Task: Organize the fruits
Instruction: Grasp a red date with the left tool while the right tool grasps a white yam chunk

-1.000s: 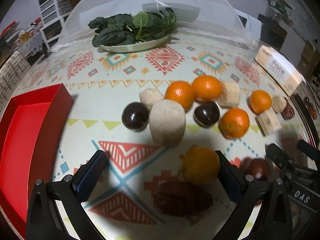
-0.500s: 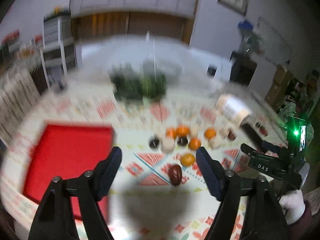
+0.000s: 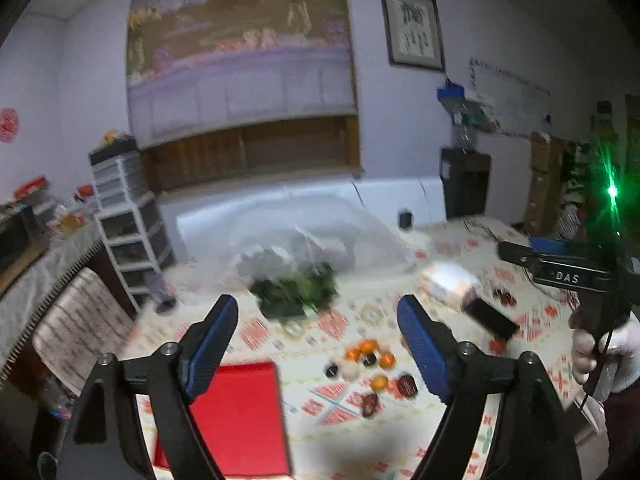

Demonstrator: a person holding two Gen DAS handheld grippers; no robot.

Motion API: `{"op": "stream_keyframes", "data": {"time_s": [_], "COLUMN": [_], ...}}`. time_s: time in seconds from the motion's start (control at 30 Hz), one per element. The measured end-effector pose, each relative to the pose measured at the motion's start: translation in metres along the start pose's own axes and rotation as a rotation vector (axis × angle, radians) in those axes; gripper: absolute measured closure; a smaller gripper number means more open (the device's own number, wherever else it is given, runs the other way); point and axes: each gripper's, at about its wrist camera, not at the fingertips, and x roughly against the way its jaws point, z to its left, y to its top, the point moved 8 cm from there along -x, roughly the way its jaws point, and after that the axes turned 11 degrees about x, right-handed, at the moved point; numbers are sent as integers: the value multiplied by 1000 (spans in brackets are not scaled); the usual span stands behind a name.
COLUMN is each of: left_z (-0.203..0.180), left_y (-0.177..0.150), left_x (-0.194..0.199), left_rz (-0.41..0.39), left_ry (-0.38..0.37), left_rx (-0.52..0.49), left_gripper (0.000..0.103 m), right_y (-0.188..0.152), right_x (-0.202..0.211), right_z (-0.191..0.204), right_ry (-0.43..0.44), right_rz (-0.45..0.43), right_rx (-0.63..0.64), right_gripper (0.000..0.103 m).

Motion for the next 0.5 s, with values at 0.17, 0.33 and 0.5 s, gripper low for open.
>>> {"op": "stream_keyframes", "data": {"time_s": [0.17,0.33,0.5], "left_z": [5,-2,-14], "left_y": [-107,-205,-225], "left_x": [-98,-174,-204], "left_rz": [259,494,504], "left_ry": [-80,-103,-107], "left_rx": [75,104,82], "left_gripper": [34,64,64], "right_y": [-106,-178,-187], "right_x": [-93,-166,-204], "right_z": [30,19,-3], "right_ry": [147,203,139], "right_rz": [235,379,393], "right_rx": [1,-101,-82], "right_gripper": [48,68,68]}}
